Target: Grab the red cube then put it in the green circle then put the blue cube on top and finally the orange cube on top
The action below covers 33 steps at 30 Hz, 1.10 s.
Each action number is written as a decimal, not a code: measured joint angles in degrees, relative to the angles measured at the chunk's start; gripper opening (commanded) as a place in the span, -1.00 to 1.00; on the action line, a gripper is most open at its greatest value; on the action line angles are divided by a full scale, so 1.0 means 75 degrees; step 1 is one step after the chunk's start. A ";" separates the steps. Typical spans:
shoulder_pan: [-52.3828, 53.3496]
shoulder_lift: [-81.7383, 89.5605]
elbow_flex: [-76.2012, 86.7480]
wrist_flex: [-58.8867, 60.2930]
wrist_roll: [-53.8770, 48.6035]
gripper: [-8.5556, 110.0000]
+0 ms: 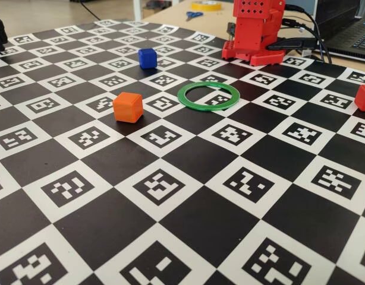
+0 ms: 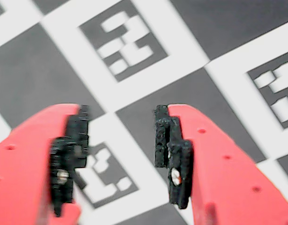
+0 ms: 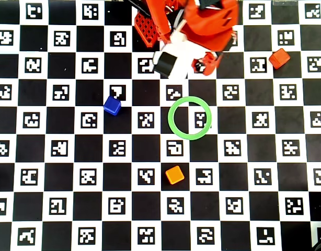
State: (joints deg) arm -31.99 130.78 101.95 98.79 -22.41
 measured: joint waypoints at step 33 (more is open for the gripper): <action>-0.3410 -0.3504 -0.1523 -0.0363 0.3996 -0.37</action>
State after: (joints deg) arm -57.57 104.50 90.53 96.06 7.56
